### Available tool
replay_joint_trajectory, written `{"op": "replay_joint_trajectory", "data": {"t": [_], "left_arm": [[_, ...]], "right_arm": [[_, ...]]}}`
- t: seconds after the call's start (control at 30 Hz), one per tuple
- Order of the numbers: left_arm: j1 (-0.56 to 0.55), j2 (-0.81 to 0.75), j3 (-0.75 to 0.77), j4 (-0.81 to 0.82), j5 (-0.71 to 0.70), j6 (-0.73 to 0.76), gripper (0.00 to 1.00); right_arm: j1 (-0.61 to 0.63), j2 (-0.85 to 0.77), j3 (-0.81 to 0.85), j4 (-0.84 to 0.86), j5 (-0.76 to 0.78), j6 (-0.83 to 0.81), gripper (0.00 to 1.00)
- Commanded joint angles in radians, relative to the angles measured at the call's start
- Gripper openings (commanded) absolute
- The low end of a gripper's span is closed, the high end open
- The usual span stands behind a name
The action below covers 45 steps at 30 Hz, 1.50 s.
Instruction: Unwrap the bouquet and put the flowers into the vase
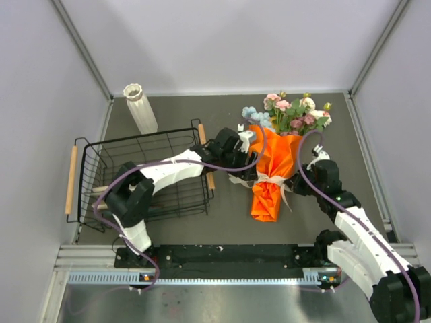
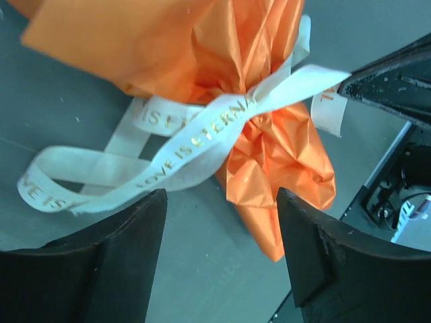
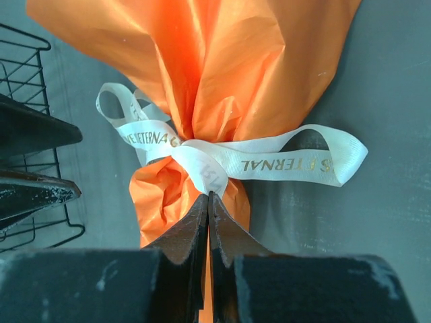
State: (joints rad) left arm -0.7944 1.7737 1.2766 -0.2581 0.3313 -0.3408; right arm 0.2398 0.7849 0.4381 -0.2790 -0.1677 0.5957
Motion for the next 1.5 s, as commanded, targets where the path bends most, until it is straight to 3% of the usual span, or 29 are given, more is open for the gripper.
{"op": "replay_joint_trajectory", "data": {"t": [0.0,0.17,0.33,0.47,0.53,0.8,1.1,1.17,1.27,1.37,1.47], "left_arm": [[0.011,-0.094,-0.101,0.184,0.066,-0.072,0.73],[0.063,-0.048,-0.111,0.206,0.227,-0.043,0.69],[0.093,0.009,-0.076,0.156,0.195,0.012,0.84],[0.096,0.058,-0.037,0.146,0.224,0.117,0.84],[0.104,0.119,0.015,0.129,0.302,0.144,0.87],[0.126,0.217,0.060,0.099,0.397,0.163,0.79],[0.090,0.201,-0.020,0.125,0.327,0.157,0.55],[0.083,0.199,-0.025,0.100,0.287,0.163,0.55],[0.078,0.178,-0.049,0.117,0.241,0.163,0.66],[0.072,0.132,-0.100,0.180,0.180,0.143,0.60],[0.037,0.073,-0.120,0.223,0.046,0.163,0.62]], "right_arm": [[0.004,-0.004,-0.007,0.021,-0.065,-0.033,0.00],[0.004,0.060,0.016,0.028,-0.226,-0.085,0.00],[0.003,0.057,-0.007,0.006,-0.239,-0.074,0.00],[0.003,0.027,-0.019,-0.009,-0.236,-0.060,0.00],[0.003,0.020,-0.021,-0.011,-0.231,-0.059,0.00],[0.004,0.022,-0.001,-0.032,-0.211,-0.079,0.00],[0.003,0.045,0.014,-0.031,-0.201,-0.094,0.00],[0.003,0.045,0.017,-0.031,-0.196,-0.093,0.00],[0.003,0.043,0.021,-0.029,-0.200,-0.091,0.00],[0.003,0.039,0.017,-0.029,-0.201,-0.093,0.00],[0.003,0.027,0.007,-0.031,-0.182,-0.088,0.00]]}}
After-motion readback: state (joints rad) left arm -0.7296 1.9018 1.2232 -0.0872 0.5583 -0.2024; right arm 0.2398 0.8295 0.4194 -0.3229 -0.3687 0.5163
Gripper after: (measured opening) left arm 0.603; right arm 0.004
